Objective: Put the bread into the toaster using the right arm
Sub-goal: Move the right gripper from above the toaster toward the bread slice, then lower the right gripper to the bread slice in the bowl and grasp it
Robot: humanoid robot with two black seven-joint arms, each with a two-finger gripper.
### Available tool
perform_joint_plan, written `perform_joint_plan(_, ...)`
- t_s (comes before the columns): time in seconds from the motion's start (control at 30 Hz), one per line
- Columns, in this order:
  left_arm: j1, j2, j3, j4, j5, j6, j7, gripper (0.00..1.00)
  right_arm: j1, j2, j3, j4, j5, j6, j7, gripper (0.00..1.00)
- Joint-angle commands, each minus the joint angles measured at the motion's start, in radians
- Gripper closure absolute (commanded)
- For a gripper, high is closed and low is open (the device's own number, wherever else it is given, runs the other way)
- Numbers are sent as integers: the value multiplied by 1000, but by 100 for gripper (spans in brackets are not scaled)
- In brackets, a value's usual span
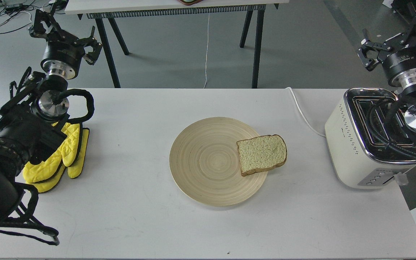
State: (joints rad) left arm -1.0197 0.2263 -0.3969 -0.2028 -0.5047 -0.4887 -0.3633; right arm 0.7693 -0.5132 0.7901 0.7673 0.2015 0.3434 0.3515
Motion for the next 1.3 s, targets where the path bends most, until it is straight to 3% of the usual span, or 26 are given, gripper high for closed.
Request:
perform_joint_plan(0.0, 0, -1, 1, 3, 2, 0, 0, 0, 5, -18, -3, 41, -4, -81, -2, 0)
perform_joint_plan(0.2, 0, 5, 0, 10, 0, 0, 0, 0, 27, -57, -51, 142, -56, -179, -3, 1)
perform_joint_plan(0.43, 0, 7, -17, -1, -3, 0, -8, 0, 151, -175, -317, 334, -241, -345, -6, 2)
perform_joint_plan(0.63, 0, 5, -17, -1, -5, 0, -9, 0, 301, -185, -573, 391, -510, -494, -72, 2)
perform_joint_plan(0.8, 0, 5, -17, -1, -5, 0, -8, 0, 358, -159, -730, 399, -577, -508, -129, 2)
perform_joint_plan(1.0, 0, 4, -16, 0, -3, 0, -8, 0, 367, -9, -902, 388, -775, -586, -189, 6)
perform_joint_plan(1.1, 0, 4, -16, 0, -3, 0, -9, 0, 366, 27, -988, 373, -803, -601, -239, 12)
perform_joint_plan(1.27, 1, 2, -16, -1, -3, 0, -9, 0, 363, 30, -1083, 353, -807, -604, -278, 18)
